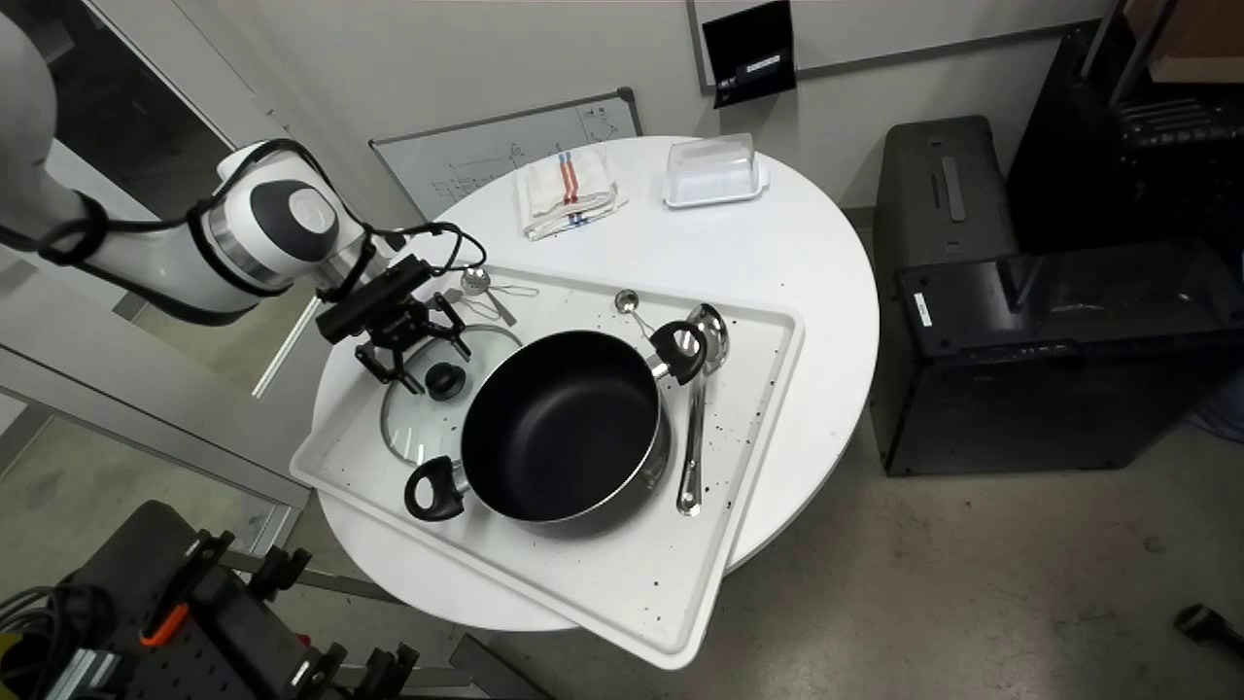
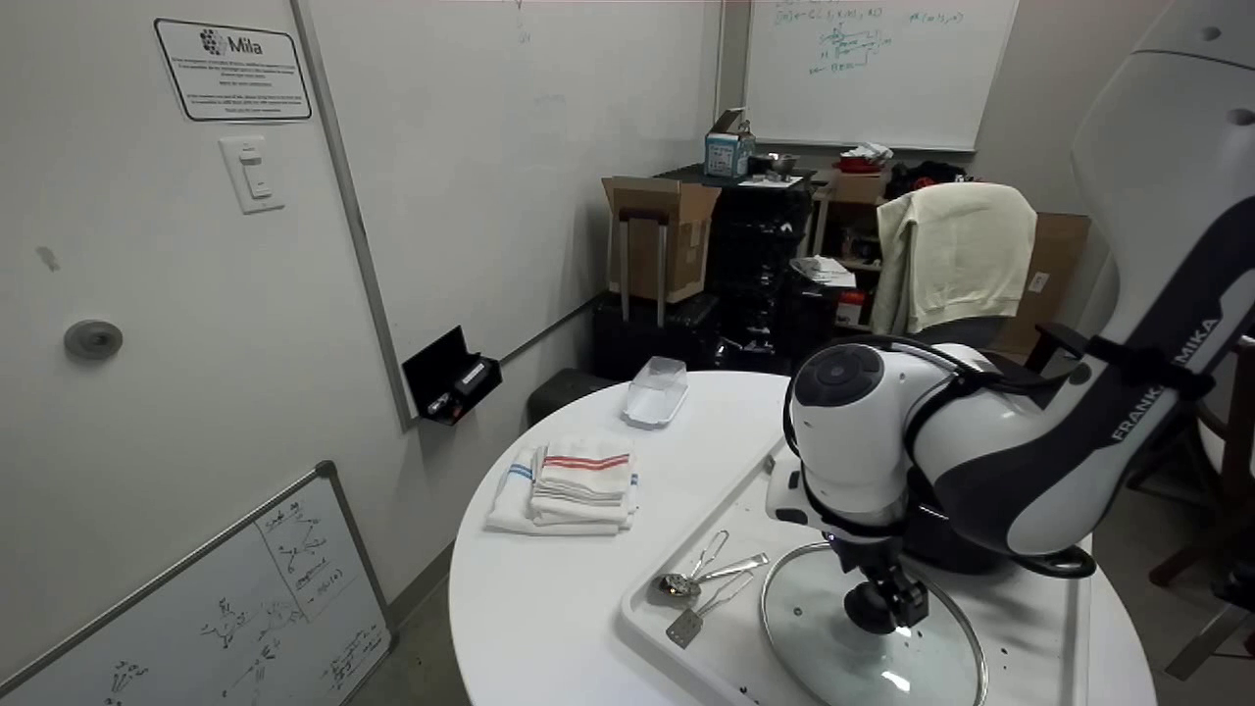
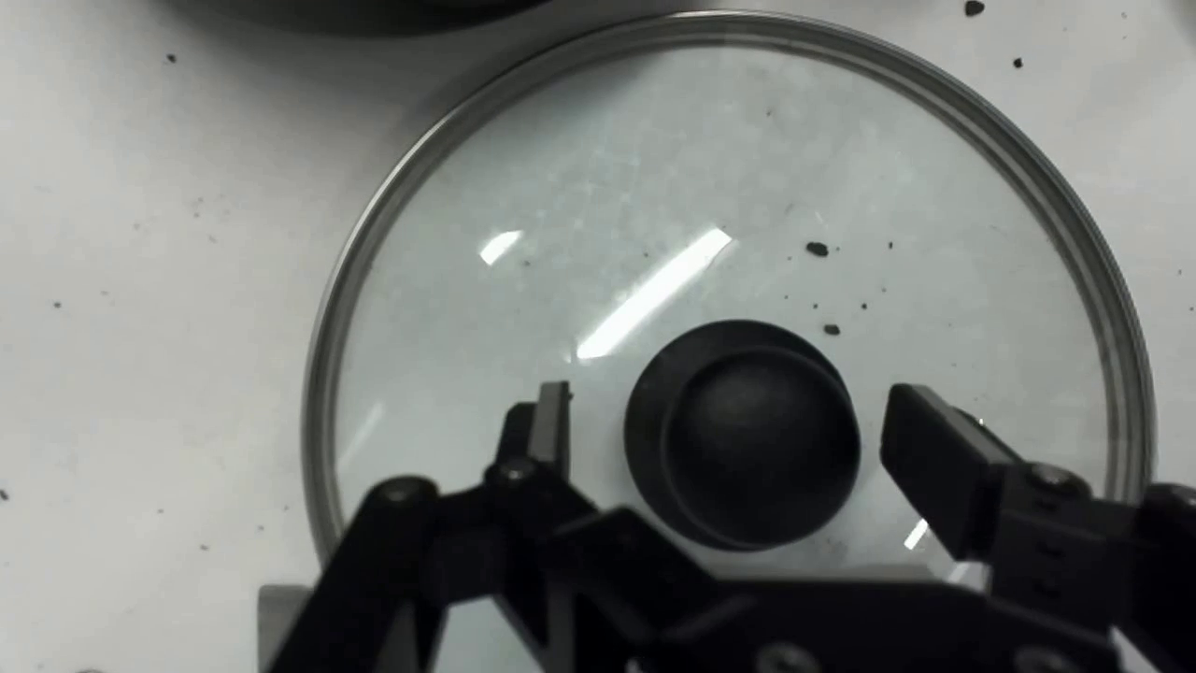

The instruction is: Put the lid on the pot

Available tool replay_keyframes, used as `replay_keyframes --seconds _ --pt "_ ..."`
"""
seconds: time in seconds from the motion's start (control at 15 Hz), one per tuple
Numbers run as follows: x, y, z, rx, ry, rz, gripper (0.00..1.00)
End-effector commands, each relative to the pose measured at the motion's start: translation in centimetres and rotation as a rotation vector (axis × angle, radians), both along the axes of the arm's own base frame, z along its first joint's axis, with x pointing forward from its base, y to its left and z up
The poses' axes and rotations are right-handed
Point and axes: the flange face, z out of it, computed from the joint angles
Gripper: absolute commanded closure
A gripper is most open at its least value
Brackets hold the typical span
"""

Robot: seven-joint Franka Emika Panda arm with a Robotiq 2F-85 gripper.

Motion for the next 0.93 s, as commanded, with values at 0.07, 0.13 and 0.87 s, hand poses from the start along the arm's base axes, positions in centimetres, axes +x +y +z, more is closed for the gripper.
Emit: replay_keyframes --seconds 0.07,0.13,0.87 --pt "0.2 0.1 -0.1 -0.012 0.003 0.033 0.55" --pt "0.2 0.1 -0.1 -0.012 0.003 0.034 0.63" --pt "-0.5 0.1 1.8 -0.015 -0.008 0.06 0.75"
